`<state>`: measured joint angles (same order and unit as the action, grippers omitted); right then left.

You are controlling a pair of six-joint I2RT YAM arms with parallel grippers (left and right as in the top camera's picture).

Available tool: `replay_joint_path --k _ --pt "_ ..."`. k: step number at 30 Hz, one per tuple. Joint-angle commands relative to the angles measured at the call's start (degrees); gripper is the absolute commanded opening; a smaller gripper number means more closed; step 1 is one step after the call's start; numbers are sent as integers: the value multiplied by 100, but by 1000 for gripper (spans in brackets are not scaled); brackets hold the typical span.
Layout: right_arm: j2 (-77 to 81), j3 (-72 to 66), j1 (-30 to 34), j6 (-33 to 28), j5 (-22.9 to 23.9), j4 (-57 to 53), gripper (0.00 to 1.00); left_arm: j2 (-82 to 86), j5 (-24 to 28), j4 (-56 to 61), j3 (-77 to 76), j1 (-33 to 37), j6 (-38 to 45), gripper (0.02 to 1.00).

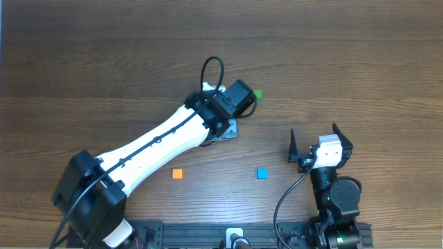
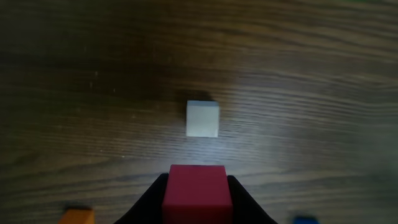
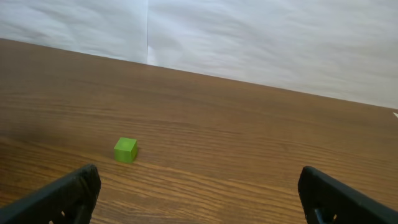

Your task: Stack Cubes

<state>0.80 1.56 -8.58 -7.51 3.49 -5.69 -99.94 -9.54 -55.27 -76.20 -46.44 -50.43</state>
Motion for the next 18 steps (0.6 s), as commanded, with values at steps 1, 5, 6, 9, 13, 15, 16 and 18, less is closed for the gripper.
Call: replay_joint_path --k 1,5,6,9,13,15,16,18 --pt "-46 -52 -24 13 -46 15 993 -127 -103 173 212 31 -258 42" --pt "-46 -52 -24 13 -46 15 993 -319 -74 398 210 33 -258 42" --pt "-46 -52 -24 13 -46 15 993 -372 -50 442 210 33 -258 40" --pt "-46 -52 -24 13 -46 15 991 -586 70 651 210 61 -258 38" --pt "-46 -52 -24 13 -46 15 993 -675 107 693 210 103 -258 38" --pt "-46 -52 -24 13 -46 15 993 -737 109 702 208 118 -258 40" --pt "-46 -52 -24 13 -46 15 993 -769 111 713 205 125 -258 40" --pt "-46 -52 -24 13 -46 15 993 -850 114 772 205 133 -258 40"
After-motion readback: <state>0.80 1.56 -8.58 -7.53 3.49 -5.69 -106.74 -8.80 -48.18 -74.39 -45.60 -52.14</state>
